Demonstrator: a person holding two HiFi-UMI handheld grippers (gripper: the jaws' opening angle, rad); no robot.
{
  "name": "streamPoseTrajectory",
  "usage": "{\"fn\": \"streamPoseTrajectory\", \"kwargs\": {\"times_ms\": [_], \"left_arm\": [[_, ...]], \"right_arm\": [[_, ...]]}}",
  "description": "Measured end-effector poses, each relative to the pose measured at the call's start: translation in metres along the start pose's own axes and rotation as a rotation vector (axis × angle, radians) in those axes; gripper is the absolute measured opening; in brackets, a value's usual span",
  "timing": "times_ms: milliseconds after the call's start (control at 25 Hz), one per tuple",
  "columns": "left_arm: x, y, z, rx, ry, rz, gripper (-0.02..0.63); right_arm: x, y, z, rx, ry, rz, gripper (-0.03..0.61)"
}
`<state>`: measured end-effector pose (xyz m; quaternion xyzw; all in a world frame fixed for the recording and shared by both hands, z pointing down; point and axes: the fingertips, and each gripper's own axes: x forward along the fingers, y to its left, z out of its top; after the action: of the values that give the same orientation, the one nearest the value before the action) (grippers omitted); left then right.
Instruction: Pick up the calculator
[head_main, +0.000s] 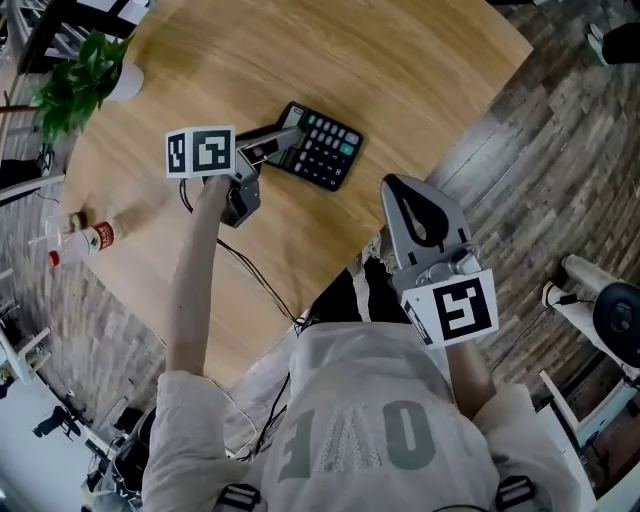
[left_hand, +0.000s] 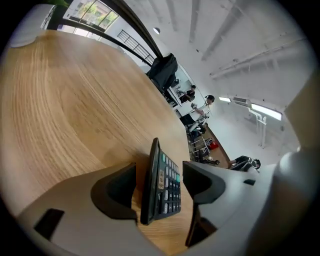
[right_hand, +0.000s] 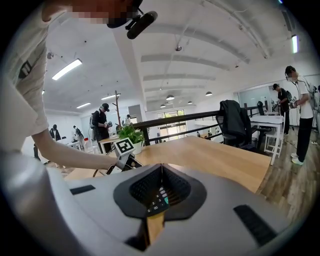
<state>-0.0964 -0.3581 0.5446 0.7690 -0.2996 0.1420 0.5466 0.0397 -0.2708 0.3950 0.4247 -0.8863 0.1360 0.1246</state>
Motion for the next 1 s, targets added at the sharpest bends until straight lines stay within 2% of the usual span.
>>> {"fn": "streamPoseTrajectory", "kwargs": {"times_ms": [320,440,640,800,1000], "left_arm": [[0.013,-0.004,-0.015,-0.002,0.085,-0.041,0.287],[0.017,-0.004,-0.021,0.001,0.114,-0.048,0.263],[0.022,-0.001,-0.021,0.002,0.119,-0.031,0.198],[0.021,0.005,-0.019,-0.034,0.09,-0.015,0.135],[0.024,0.003,-0.02,-0.045,0.087,-0.017,0.133]], "right_arm": [[0.008,0.002,-0.006,0.008,0.023,0.003,0.018],[0.011,0.002,-0.005,0.03,0.018,-0.006,0.018],[0.015,0.001,-0.008,0.029,0.026,-0.001,0.018],[0.017,0.001,-0.008,0.059,0.028,-0.009,0.018],[0.014,-0.001,-0.011,0.049,0.031,-0.009,0.018]]}}
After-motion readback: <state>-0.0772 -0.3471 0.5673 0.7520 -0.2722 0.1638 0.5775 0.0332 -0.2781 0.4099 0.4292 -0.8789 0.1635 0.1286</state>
